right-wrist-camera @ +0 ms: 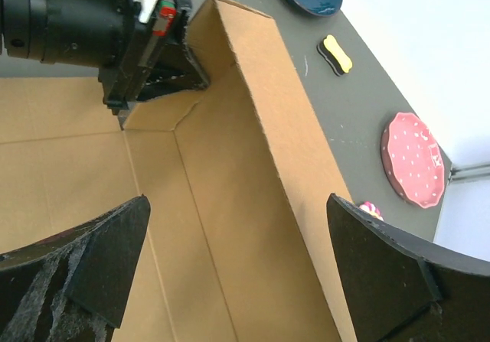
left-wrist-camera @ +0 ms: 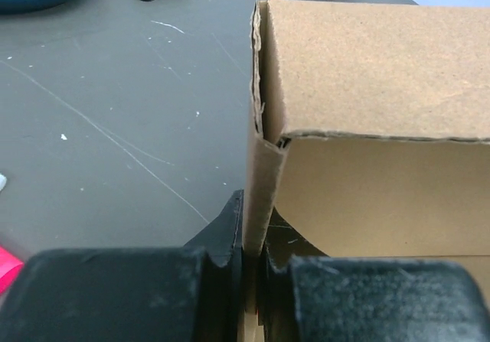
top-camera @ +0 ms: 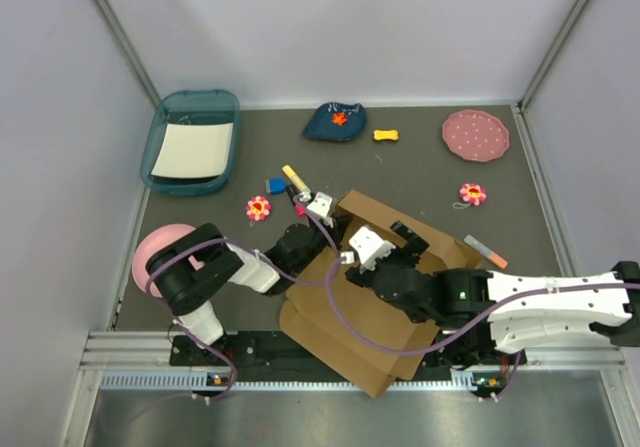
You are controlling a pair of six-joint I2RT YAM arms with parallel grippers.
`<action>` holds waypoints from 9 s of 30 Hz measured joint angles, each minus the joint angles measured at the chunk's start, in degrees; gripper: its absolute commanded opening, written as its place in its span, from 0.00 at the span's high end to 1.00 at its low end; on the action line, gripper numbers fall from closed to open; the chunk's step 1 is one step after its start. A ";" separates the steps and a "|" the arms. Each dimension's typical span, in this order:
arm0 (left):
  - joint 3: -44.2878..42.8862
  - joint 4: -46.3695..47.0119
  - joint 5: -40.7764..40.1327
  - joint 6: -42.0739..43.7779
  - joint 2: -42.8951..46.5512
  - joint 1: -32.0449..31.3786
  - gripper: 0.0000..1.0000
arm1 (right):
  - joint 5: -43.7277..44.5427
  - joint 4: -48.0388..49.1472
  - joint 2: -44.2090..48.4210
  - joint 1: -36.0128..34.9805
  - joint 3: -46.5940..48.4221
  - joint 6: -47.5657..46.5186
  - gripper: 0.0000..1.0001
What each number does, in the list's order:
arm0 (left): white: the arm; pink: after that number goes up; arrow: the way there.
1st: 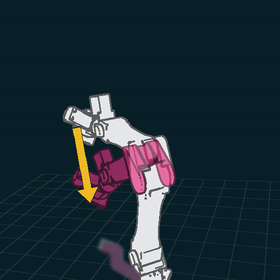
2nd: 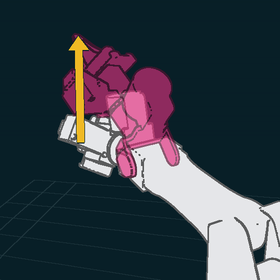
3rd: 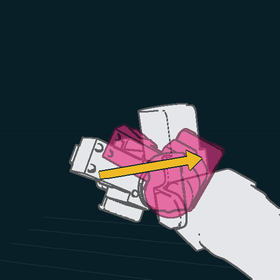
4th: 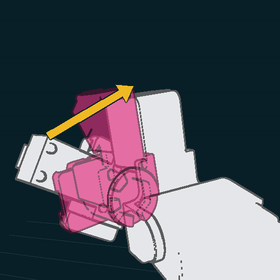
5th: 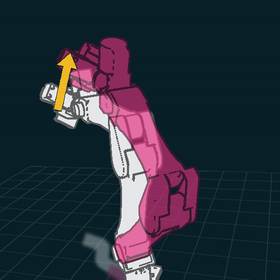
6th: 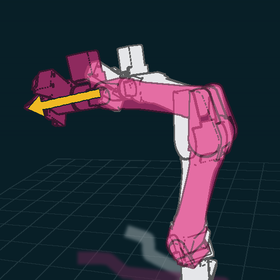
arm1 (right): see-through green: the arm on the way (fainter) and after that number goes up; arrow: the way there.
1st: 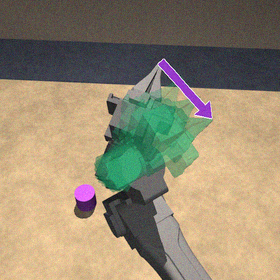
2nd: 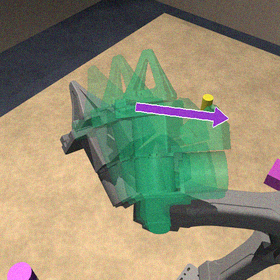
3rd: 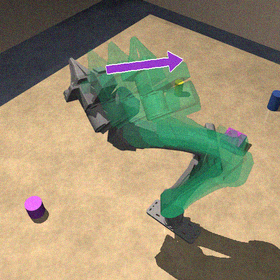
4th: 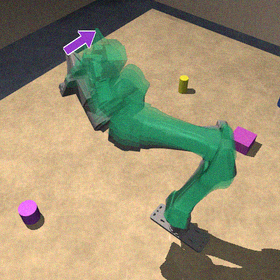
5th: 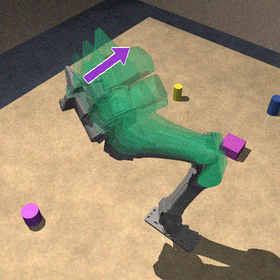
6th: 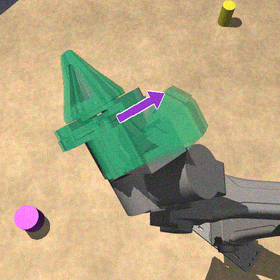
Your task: Fold the paper box
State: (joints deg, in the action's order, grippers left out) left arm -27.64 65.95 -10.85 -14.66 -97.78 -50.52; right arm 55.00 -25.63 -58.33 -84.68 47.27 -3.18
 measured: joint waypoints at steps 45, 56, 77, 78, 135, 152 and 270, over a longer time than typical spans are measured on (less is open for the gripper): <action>-5.29 -13.99 -43.32 4.48 1.36 -3.58 1.00 | -18.71 16.81 6.12 32.39 -5.27 26.56 1.00; -7.76 -19.96 -44.57 3.96 1.68 -3.54 1.00 | -10.19 14.73 12.46 33.07 -8.46 21.33 0.30; -15.76 -34.82 -30.47 3.21 2.16 -0.70 1.00 | -9.11 21.62 6.05 45.72 -13.40 17.51 0.45; -15.82 -34.93 -30.25 3.21 2.16 -0.66 1.00 | -9.49 21.77 5.73 46.40 -13.40 17.29 0.46; -20.48 -47.56 -32.02 -4.26 2.80 -0.13 1.00 | -24.17 6.60 22.88 50.60 -21.88 40.83 0.58; -20.76 -51.54 -31.56 -5.86 4.17 -0.13 1.00 | -21.64 5.79 8.20 50.62 -25.90 50.90 0.53; -18.49 -52.96 -30.53 -7.98 6.91 -0.15 1.00 | -21.90 7.96 10.99 52.72 -16.68 29.77 1.00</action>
State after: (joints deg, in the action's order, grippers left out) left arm -46.13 12.99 -41.39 -22.63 -90.87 -50.68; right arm 33.10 -17.67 -47.33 -31.97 30.59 26.59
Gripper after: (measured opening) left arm 0.067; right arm 0.010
